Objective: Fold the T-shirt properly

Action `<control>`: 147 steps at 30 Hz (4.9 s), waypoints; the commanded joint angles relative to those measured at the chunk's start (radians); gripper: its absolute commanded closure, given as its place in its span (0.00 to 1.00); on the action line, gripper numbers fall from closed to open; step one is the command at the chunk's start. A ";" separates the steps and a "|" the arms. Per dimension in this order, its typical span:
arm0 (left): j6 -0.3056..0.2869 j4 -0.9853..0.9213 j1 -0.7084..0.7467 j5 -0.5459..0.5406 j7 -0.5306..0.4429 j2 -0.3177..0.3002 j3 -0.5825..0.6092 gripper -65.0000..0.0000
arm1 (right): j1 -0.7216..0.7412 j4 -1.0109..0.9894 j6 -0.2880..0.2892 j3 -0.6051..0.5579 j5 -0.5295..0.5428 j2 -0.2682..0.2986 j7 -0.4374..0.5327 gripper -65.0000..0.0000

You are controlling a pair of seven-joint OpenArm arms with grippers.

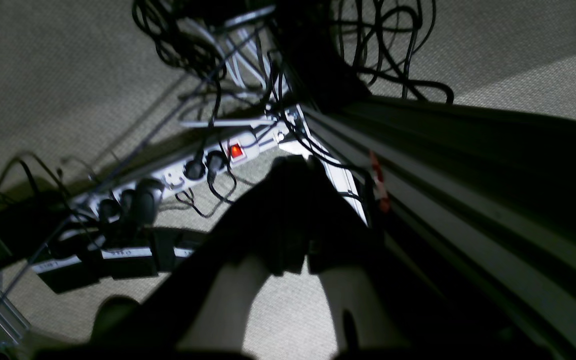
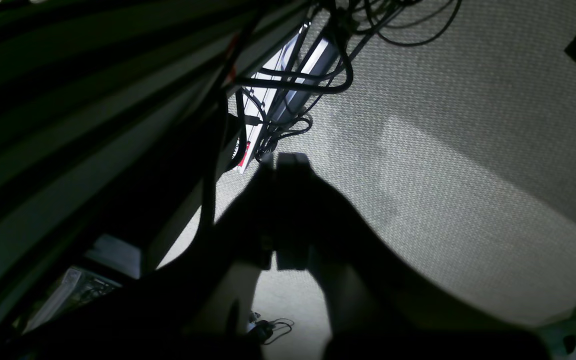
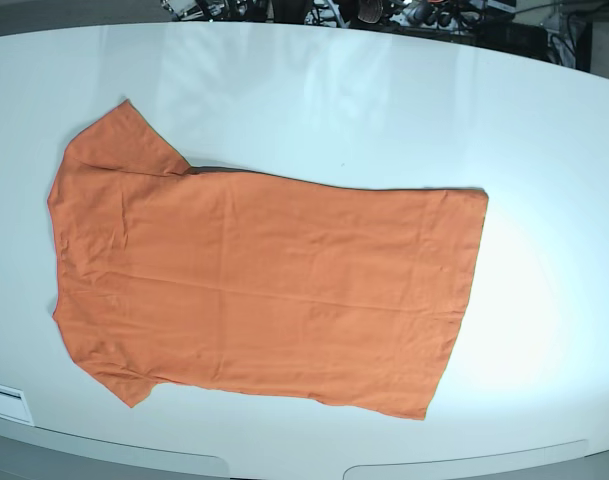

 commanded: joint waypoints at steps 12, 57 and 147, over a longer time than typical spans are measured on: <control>-0.014 0.008 0.003 -0.017 -0.021 0.011 0.001 1.00 | -0.002 0.008 -0.006 0.002 0.006 0.000 0.000 1.00; 0.206 1.750 0.916 0.416 0.688 -0.760 0.000 1.00 | -1.126 1.662 -0.191 0.003 -0.220 0.378 -0.449 1.00; -0.438 1.160 -0.430 0.428 0.144 -0.972 0.349 1.00 | -0.473 1.447 -0.097 0.190 -0.222 0.517 -0.201 0.77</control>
